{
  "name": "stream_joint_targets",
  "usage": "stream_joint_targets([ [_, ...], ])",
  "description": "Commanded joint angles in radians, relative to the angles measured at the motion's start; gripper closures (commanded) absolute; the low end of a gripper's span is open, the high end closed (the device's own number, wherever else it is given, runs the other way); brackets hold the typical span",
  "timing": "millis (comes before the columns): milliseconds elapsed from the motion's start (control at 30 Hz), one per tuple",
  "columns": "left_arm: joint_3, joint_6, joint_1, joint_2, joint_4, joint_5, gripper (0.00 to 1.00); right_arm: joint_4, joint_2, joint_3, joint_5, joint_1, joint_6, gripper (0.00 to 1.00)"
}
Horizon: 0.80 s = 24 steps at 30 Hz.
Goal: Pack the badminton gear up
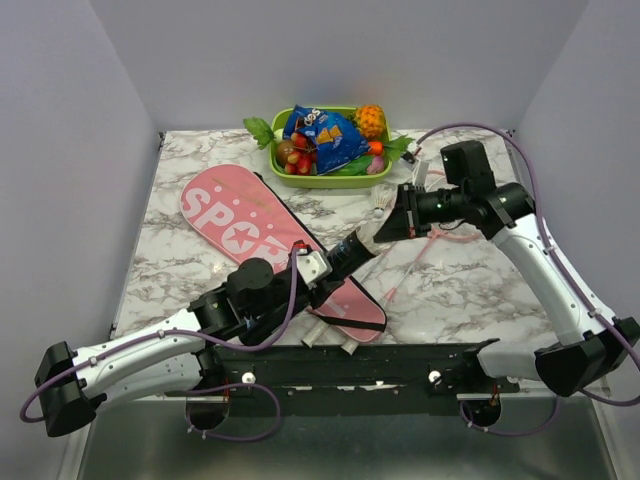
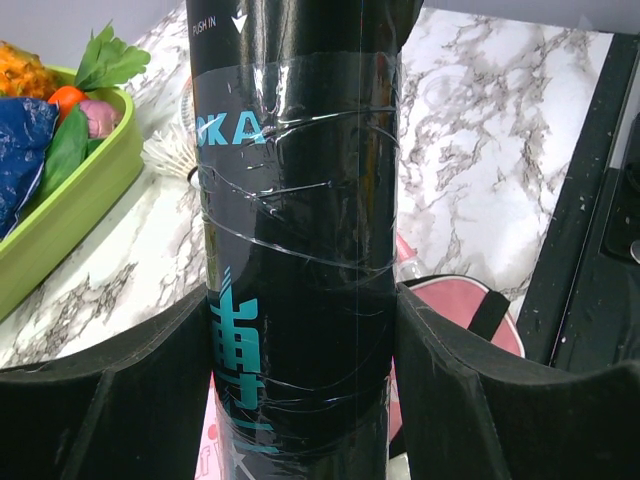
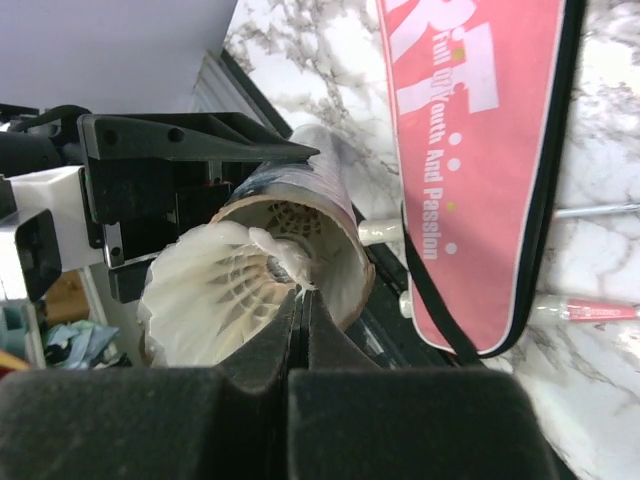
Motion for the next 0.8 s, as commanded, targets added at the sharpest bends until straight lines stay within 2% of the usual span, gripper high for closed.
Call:
stream_joint_targets([
  [0, 0.016, -0.011, -0.004, -0.007, 0.097, 0.014, 1.00, 0.017, 0.046, 0.011, 0.004, 0.075, 0.053, 0.99],
  [267, 0.016, -0.048, -0.007, -0.015, 0.122, 0.017, 1.00, 0.026, 0.066, -0.001, 0.060, 0.126, 0.079, 0.99],
  [633, 0.032, -0.031, -0.010, -0.009, 0.128, -0.022, 1.00, 0.013, 0.096, -0.030, 0.175, 0.255, 0.094, 0.99],
  [767, 0.038, -0.029, -0.012, -0.010, 0.128, -0.032, 1.00, 0.026, 0.096, -0.061, 0.155, 0.270, 0.097, 0.99],
])
